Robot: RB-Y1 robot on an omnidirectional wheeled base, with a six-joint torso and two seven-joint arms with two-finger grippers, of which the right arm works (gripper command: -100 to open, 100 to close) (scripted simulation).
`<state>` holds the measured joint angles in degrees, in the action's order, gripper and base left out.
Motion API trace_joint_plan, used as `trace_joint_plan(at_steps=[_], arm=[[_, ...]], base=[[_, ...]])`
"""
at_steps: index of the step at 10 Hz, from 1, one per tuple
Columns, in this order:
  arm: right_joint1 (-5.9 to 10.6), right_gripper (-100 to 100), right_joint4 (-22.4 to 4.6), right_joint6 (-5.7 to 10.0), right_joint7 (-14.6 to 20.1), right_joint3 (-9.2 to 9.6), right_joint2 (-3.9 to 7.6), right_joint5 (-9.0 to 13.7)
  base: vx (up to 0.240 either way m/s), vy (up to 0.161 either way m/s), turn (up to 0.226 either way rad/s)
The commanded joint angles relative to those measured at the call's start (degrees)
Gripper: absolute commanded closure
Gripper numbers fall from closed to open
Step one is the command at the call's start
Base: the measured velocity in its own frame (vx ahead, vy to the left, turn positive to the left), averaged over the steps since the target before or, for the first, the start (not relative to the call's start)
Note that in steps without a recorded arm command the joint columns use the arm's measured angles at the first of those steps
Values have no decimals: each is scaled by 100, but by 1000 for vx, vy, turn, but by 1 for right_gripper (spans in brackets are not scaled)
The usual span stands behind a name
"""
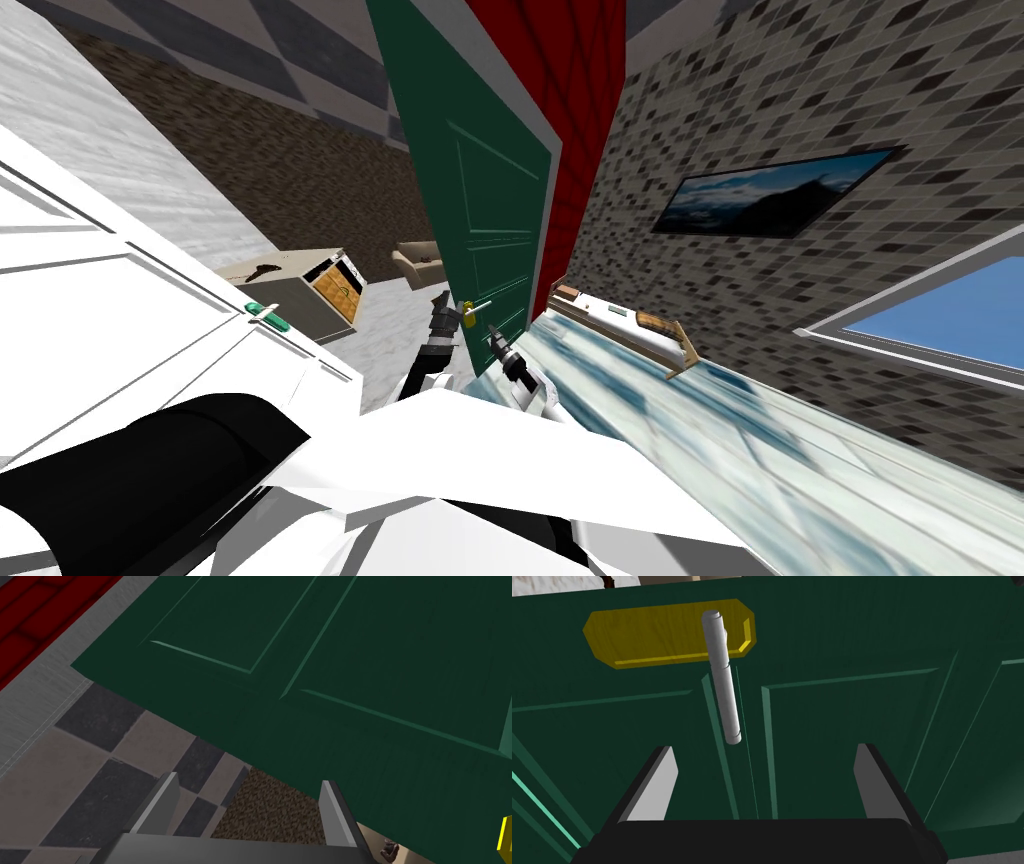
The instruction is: Push the door open
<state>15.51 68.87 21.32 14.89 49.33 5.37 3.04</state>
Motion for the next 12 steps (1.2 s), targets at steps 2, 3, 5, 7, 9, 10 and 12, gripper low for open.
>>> trace_joint_plan(at_steps=[2,3,5,7,9,10,12], arm=[[162,-100,-237,-5,41,221,-2,2],[230,-100,-332,-8,55,304,-10,3],[381,-100,-543,-14,88,490,-31,5],[410,-100,-585,-3,97,505,-38,8],[411,-100,-659,5,74,461,-56,0],[408,-100,-693,11,60,435,-73,-4],[404,-100,-748,19,38,394,-110,-11]], base=[[182,37,-46],[146,17,-39],[183,44,-56],[151,31,-24],[113,150,46],[115,150,29],[122,159,41]])
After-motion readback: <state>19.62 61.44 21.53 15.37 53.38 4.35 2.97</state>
